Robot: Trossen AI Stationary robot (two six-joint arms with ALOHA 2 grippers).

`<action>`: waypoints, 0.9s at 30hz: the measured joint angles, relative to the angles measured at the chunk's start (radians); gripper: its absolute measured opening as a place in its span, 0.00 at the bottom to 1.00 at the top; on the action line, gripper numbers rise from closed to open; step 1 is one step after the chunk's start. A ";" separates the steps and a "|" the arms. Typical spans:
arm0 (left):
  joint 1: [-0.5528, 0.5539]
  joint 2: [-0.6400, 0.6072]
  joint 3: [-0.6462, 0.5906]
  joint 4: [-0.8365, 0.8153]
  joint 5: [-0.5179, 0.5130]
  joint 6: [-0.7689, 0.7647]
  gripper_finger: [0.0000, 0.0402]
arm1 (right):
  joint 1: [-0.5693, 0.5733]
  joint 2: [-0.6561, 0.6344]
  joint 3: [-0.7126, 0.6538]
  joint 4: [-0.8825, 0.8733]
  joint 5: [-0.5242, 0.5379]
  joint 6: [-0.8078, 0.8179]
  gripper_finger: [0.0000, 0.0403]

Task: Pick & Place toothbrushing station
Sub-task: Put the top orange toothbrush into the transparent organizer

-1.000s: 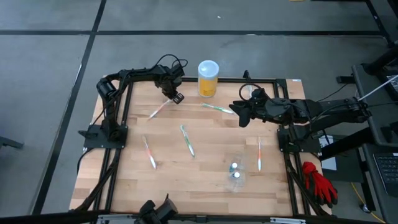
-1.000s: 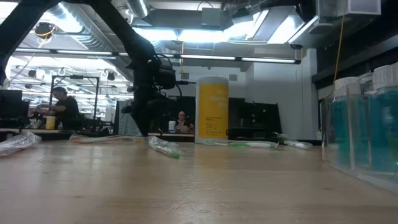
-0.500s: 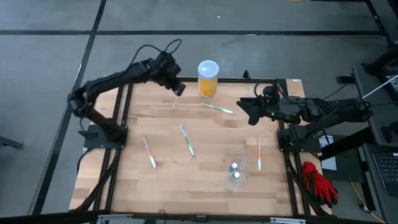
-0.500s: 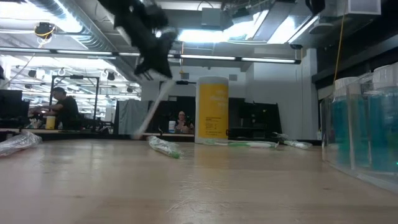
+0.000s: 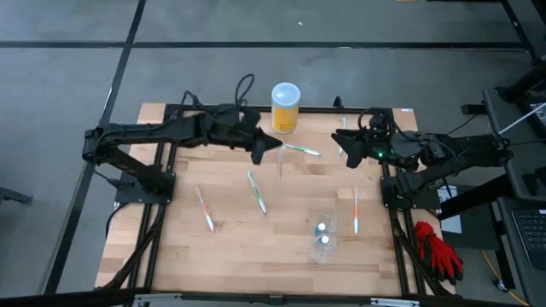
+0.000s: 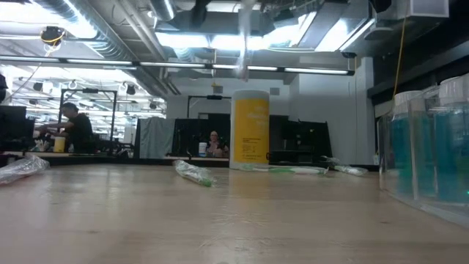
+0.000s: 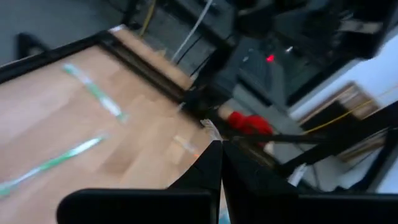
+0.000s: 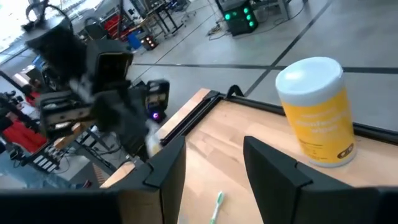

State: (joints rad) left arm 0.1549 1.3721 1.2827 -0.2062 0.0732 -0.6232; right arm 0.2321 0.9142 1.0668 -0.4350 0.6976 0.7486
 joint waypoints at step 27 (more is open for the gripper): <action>-0.113 0.386 0.020 0.676 0.256 -0.231 0.01 | 0.000 -0.005 0.000 0.042 0.029 0.002 0.41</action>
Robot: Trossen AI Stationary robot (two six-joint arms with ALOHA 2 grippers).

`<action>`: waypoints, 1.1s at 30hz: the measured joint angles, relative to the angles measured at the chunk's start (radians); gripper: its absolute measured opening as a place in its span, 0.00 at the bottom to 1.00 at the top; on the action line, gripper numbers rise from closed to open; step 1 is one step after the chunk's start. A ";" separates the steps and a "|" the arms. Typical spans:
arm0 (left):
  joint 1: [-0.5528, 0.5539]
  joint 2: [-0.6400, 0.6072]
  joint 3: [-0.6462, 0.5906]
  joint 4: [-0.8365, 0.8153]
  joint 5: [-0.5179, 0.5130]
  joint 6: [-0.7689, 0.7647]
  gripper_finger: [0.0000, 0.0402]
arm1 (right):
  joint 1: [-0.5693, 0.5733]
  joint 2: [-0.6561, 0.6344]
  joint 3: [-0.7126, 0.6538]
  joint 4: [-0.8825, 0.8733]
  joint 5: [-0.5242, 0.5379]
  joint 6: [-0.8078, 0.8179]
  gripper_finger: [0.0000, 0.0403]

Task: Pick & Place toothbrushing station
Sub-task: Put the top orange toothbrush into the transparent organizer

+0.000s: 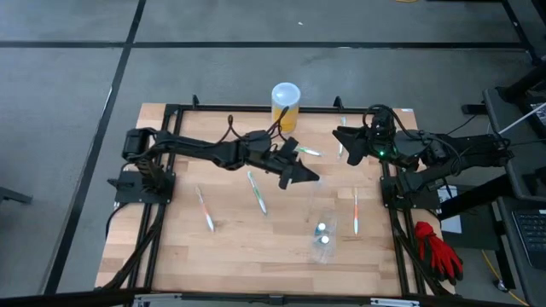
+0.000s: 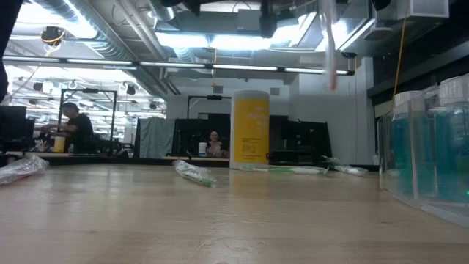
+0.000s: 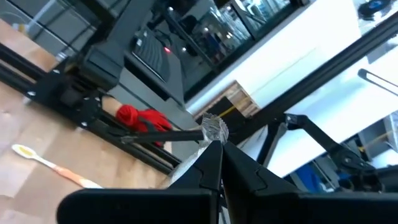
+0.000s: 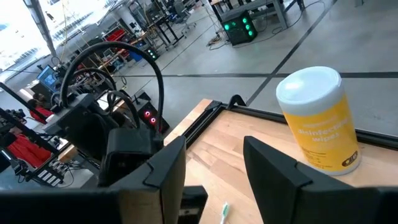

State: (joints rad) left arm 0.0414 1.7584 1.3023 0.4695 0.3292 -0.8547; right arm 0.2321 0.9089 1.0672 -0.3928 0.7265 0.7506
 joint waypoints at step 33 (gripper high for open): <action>-0.034 0.177 0.189 -0.002 0.137 -0.001 0.01 | 0.000 0.000 0.000 0.011 0.026 -0.011 0.41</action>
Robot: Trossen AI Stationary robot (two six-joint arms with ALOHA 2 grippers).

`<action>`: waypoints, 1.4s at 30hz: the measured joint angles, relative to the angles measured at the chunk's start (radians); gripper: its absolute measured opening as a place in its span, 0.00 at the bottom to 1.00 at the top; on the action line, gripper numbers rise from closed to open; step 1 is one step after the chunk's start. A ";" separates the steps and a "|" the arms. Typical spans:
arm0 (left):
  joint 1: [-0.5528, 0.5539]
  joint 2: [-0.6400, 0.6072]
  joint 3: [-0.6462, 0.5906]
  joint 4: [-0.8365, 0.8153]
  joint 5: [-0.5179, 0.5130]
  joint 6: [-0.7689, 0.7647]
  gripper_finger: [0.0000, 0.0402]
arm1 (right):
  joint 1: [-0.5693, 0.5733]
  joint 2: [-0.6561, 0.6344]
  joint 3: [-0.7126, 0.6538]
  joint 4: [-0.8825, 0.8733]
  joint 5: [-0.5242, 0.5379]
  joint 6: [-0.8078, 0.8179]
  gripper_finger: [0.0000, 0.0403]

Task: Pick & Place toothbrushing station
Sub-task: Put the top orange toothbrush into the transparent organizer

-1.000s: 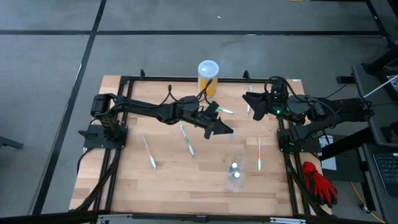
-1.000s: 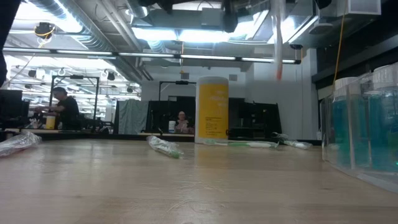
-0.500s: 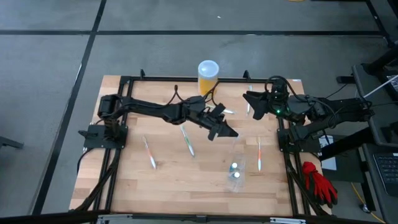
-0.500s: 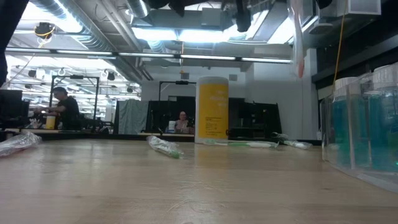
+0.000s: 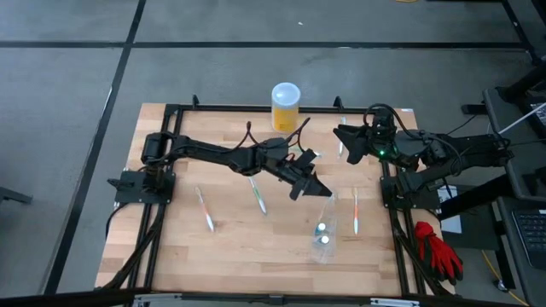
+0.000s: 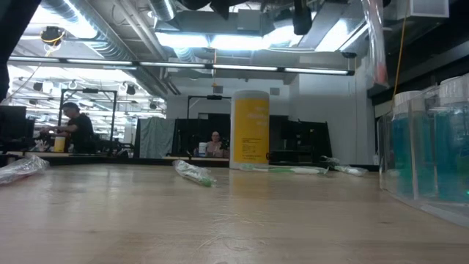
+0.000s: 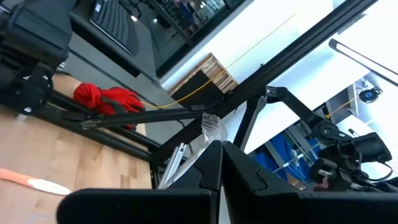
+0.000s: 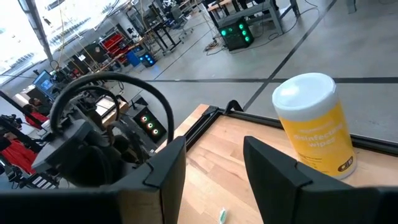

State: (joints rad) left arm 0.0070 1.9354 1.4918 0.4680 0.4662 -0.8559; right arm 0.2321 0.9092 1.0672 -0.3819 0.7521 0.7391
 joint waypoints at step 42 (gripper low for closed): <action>0.041 -0.001 0.000 0.022 0.034 -0.010 0.01 | -0.001 0.043 0.001 -0.303 -0.309 0.101 0.41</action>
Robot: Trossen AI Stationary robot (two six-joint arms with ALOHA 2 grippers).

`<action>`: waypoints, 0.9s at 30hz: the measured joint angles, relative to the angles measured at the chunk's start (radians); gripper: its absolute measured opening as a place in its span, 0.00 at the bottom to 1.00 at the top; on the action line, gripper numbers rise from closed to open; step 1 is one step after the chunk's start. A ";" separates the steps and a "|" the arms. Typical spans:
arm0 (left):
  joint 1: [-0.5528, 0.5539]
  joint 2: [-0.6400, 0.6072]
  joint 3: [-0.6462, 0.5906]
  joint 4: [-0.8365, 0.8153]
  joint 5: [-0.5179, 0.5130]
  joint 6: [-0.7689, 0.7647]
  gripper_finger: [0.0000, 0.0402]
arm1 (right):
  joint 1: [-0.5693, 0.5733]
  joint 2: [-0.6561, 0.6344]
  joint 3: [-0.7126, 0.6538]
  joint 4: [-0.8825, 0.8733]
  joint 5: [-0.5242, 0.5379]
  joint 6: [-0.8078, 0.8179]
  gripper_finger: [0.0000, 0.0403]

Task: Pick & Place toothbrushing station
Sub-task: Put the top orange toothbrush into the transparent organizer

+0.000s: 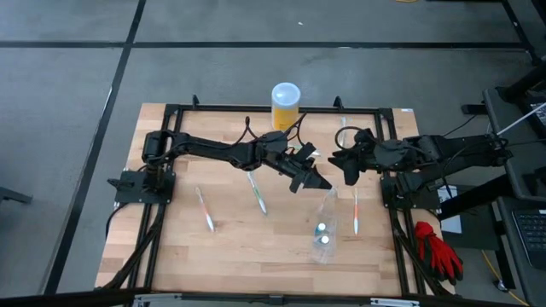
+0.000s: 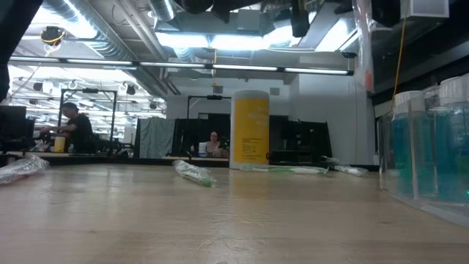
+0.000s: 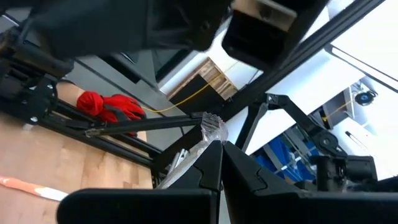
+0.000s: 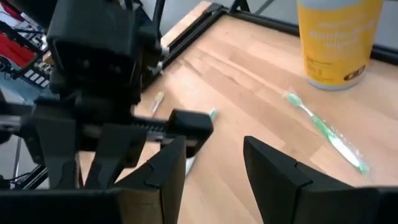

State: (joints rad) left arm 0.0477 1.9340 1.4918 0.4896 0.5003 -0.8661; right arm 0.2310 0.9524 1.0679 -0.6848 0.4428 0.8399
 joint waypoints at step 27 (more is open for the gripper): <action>0.107 -0.085 0.000 -0.115 0.124 0.092 0.01 | 0.028 0.077 0.199 -0.083 -0.261 -0.228 0.41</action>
State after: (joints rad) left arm 0.1551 1.8494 1.4914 0.3750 0.6246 -0.7738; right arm 0.2588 1.0290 1.2672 -0.7676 0.1813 0.6124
